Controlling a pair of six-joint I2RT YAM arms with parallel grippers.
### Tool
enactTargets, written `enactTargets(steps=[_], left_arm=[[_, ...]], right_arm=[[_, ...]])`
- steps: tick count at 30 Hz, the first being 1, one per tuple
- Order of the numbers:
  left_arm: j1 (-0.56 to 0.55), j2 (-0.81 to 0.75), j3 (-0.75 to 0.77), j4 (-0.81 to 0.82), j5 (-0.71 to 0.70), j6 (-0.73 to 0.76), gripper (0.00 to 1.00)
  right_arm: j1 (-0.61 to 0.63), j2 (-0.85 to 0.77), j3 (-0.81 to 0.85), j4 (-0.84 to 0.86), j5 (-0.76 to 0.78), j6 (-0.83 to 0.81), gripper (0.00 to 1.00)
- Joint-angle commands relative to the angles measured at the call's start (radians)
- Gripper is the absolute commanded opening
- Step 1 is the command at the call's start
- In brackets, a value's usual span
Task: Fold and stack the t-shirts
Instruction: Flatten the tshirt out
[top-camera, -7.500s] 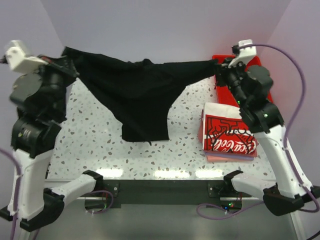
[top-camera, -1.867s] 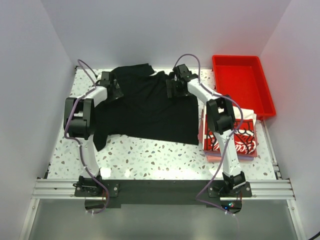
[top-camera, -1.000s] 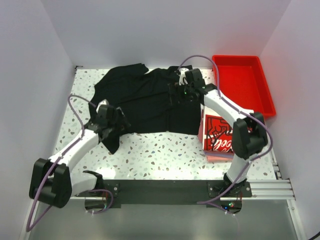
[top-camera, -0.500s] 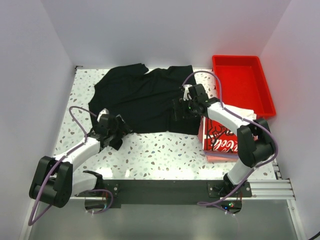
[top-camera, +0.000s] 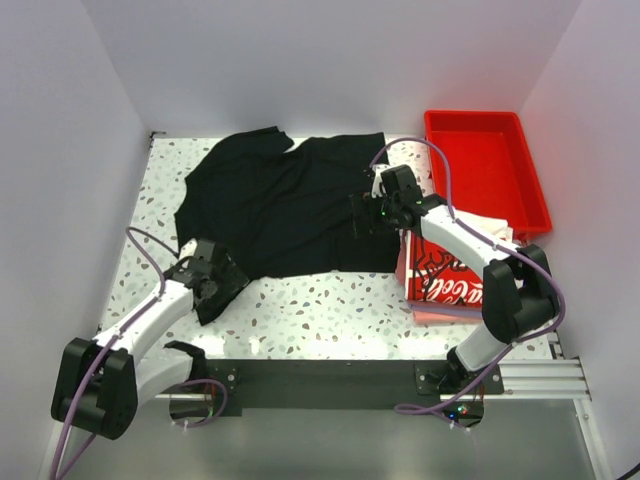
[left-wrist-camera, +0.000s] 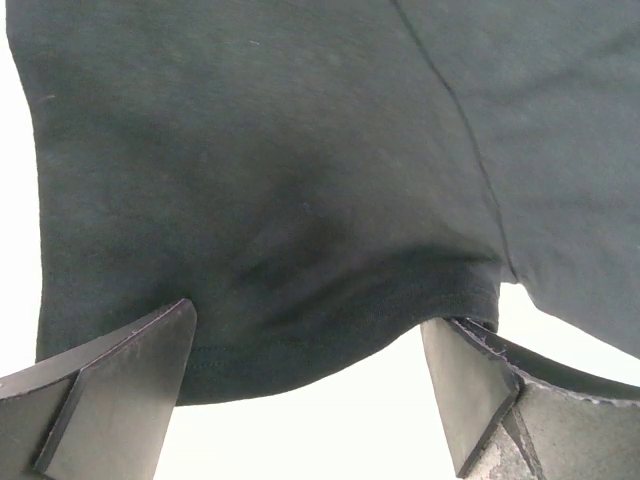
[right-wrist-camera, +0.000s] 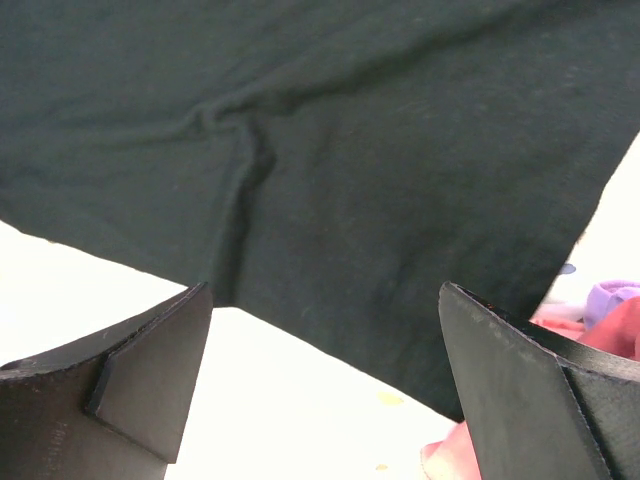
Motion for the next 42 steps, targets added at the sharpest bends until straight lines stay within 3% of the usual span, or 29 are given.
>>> enactTargets(steps=[1,5,12,17,19,24,32,42], left_arm=[[-0.004,0.029,0.036,-0.206,-0.097,-0.054,1.0],[-0.004,-0.009,0.154,-0.267,-0.135,-0.006,1.0],[-0.004,-0.157,0.242,-0.133,0.037,0.161,1.0],[-0.004,-0.068,0.264,-0.05,0.02,0.181,1.0],[-0.004,-0.022,0.245,0.02,0.075,0.202,1.0],[-0.013,0.092,0.15,0.344,0.377,0.249,1.0],[-0.066,0.188,0.104,0.352,0.381,0.314,1.0],[-0.089,0.159,-0.026,0.338,0.41,0.299,1.0]], right_arm=[[0.002,-0.006,0.021,-0.013,0.031,-0.019,0.99],[0.002,-0.012,0.025,-0.019,0.025,-0.029,0.99],[0.002,-0.033,0.022,-0.014,0.013,-0.037,0.99],[0.003,-0.033,0.013,-0.01,0.002,-0.037,0.99],[0.005,-0.035,0.009,-0.008,-0.004,-0.034,0.99],[0.003,-0.038,-0.008,-0.01,-0.003,-0.029,0.99],[0.003,-0.033,-0.022,-0.018,0.011,-0.028,0.99],[0.002,-0.049,-0.037,-0.028,0.034,-0.023,0.99]])
